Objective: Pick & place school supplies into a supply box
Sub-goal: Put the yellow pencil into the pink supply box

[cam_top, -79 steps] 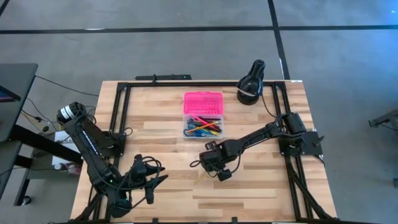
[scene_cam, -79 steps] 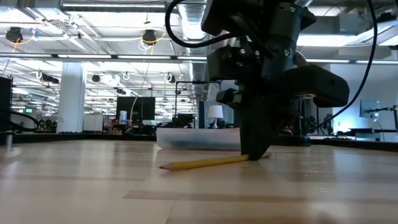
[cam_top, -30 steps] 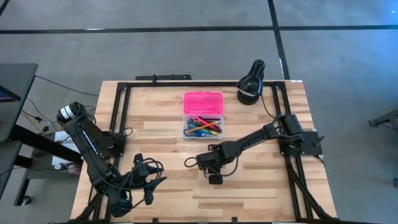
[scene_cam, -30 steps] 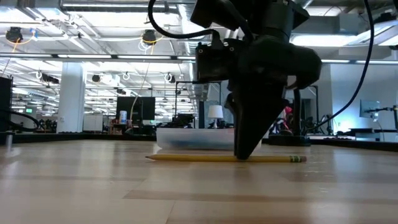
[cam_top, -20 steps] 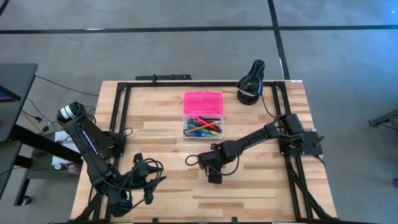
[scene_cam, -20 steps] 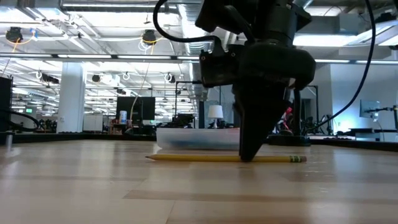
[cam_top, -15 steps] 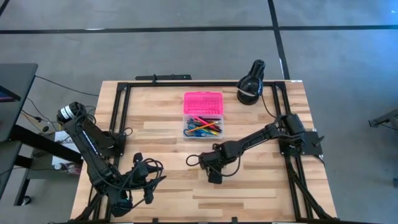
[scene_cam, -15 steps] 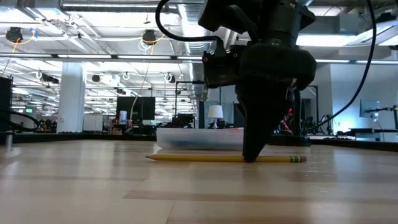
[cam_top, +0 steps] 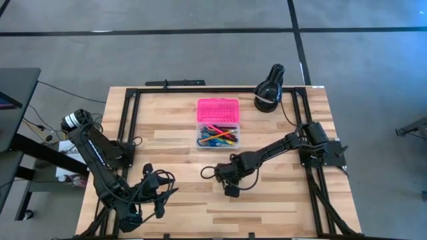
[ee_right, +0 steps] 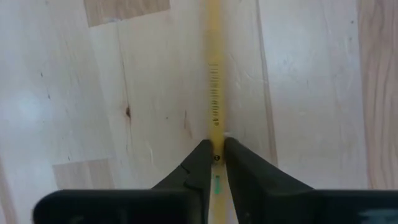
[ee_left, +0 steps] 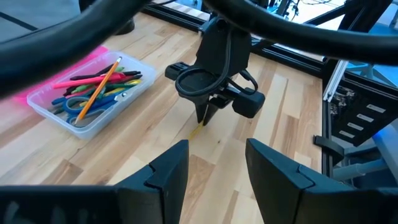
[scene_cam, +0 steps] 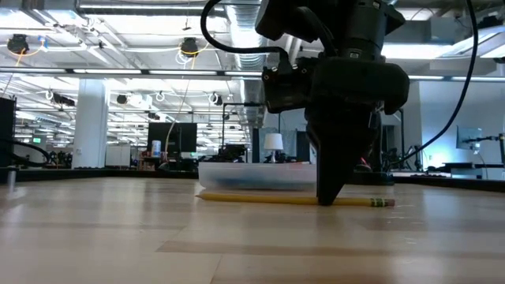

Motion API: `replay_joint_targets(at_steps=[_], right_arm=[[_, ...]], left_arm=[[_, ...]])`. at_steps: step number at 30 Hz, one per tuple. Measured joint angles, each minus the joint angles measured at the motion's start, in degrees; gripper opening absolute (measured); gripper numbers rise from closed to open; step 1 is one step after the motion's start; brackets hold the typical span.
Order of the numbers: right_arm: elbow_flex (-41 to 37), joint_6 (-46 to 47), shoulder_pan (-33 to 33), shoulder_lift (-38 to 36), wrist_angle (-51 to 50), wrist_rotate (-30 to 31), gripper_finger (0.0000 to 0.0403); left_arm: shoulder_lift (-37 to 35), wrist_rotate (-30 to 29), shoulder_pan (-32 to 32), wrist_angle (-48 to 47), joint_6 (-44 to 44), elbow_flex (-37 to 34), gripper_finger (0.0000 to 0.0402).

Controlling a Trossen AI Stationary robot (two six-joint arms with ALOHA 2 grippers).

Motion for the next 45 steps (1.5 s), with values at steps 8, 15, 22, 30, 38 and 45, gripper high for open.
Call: replay_joint_targets(at_steps=[8,15,22,30,38,45], right_arm=[[0.0,0.0,0.1,0.0,-0.3,-1.5,0.0006],[0.0,0.0,1.5,-0.1,-2.6,-1.5,0.0006],[0.1,0.0,3.2,-0.2,-4.2,-1.3,0.0003],[1.2,0.0,3.9,-0.1,-8.3,-2.0,0.0001],[4.0,0.1,3.8,0.2,-10.4,-1.1,0.0001],[7.3,0.1,2.4,0.6,-11.7,-0.9,0.0]], left_arm=[[0.0,0.0,0.0,-0.1,-0.2,0.0,0.0153],[0.0,0.0,0.0,-0.2,-0.2,0.0,0.0153],[0.0,0.0,0.0,-0.2,-0.2,0.0,0.0153],[0.0,0.0,0.0,-1.1,-0.2,0.0,0.0153],[0.0,-0.1,0.0,-1.4,-0.1,0.0,0.0153],[0.0,-0.3,0.0,-1.4,-0.1,0.0,0.0153]])
